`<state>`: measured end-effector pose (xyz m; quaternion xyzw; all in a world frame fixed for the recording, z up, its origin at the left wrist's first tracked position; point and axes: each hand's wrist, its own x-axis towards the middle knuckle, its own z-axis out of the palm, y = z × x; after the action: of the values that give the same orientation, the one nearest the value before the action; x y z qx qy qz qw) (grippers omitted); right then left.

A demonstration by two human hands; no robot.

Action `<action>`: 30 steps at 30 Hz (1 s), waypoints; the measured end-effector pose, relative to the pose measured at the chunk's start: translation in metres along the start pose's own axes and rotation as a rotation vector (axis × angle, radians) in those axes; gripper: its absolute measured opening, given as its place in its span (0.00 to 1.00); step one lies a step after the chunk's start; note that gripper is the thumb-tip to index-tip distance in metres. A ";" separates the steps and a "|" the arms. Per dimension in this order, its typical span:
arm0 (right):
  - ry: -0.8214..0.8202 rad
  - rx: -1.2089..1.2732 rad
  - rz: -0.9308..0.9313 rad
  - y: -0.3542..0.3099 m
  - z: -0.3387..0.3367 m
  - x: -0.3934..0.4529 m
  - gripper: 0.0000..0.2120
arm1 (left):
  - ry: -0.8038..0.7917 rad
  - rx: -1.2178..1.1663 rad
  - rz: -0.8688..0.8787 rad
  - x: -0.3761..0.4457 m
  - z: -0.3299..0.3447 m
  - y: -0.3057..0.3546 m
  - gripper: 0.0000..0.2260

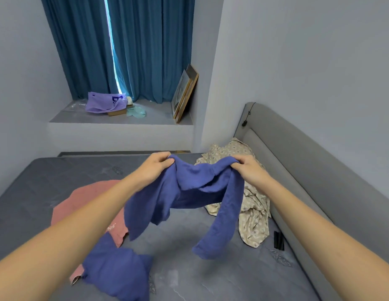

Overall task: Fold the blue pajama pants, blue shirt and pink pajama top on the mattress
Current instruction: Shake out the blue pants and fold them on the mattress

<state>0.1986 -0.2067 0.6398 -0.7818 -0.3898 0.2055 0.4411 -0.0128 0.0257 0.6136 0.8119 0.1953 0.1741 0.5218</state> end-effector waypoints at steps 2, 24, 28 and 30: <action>0.005 -0.090 0.024 0.009 0.003 0.006 0.13 | 0.018 -0.013 0.072 0.005 -0.002 0.034 0.12; -0.448 0.335 0.068 -0.055 0.106 0.043 0.21 | -0.249 0.186 0.356 -0.004 -0.019 0.108 0.10; -0.447 0.276 0.082 -0.047 0.127 0.052 0.16 | -0.213 0.215 0.307 -0.019 -0.038 0.091 0.10; -0.425 0.339 0.077 -0.043 0.129 0.056 0.13 | -0.178 0.215 0.291 -0.025 -0.048 0.081 0.10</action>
<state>0.1288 -0.0811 0.6102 -0.6504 -0.4036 0.4438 0.4660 -0.0471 0.0201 0.7049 0.8947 0.0465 0.1532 0.4169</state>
